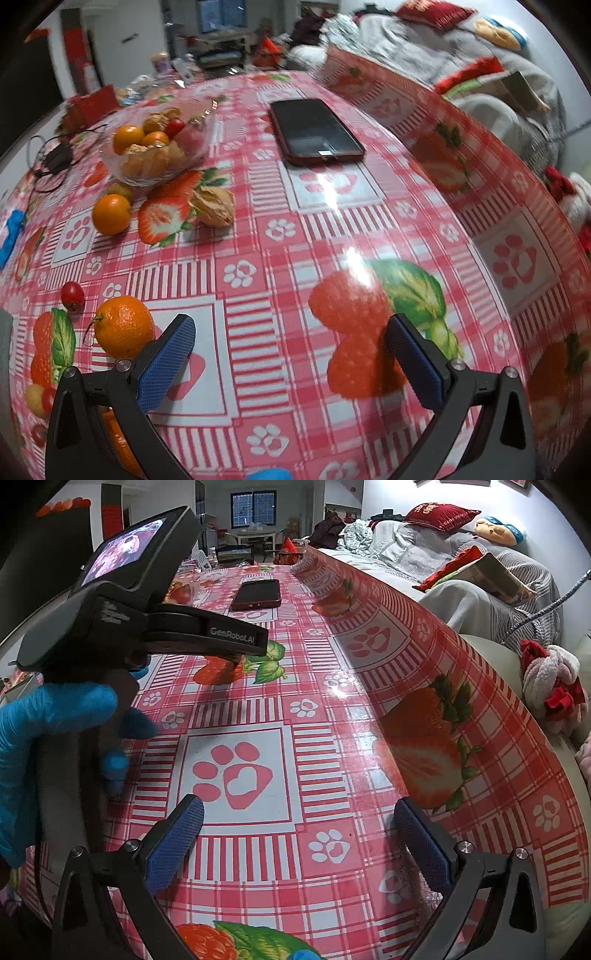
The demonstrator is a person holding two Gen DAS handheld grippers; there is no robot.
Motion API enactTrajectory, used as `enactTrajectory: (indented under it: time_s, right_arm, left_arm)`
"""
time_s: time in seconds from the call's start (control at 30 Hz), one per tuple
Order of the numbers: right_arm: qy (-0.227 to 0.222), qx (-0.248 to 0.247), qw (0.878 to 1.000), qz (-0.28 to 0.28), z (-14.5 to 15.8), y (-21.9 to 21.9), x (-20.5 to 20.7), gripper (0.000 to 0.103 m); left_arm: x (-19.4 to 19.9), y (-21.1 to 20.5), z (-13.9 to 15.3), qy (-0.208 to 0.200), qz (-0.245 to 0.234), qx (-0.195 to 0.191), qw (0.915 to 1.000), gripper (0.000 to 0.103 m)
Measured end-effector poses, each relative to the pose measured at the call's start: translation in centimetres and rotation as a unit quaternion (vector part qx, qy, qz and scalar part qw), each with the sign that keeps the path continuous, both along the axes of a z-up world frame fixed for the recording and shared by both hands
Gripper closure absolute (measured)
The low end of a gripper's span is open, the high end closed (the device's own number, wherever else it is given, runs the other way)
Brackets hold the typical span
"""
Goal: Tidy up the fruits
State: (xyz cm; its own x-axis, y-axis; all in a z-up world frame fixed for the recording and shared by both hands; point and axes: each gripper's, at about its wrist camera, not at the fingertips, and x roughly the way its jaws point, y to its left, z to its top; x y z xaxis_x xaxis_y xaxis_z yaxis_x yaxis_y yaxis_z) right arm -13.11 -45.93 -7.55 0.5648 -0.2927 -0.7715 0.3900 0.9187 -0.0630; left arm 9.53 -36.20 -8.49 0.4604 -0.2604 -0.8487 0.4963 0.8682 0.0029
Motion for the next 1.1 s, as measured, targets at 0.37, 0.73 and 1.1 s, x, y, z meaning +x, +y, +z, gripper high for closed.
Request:
enactTrajectory:
  time_s: [0.37,0.73,1.1]
  right_arm:
    - [-0.002,-0.001,1.0,0.0,0.0,0.0,0.0,0.0]
    - [-0.002,-0.002,1.0,-0.016,0.0,0.3,-0.1,0.0]
    - [0.06,0.067,0.996,0.01,1.0,1.2,2.6,0.0]
  left_arm:
    - [-6.1,9.3,6.2,-0.045,-0.034,-0.044,0.9974,0.0]
    - [-6.1,23.9,2.8,-0.023,0.083,-0.015,0.9962,0.0]
    - [-3.6,24.1,0.6,-0.013,0.08,0.006,0.9967,0.0]
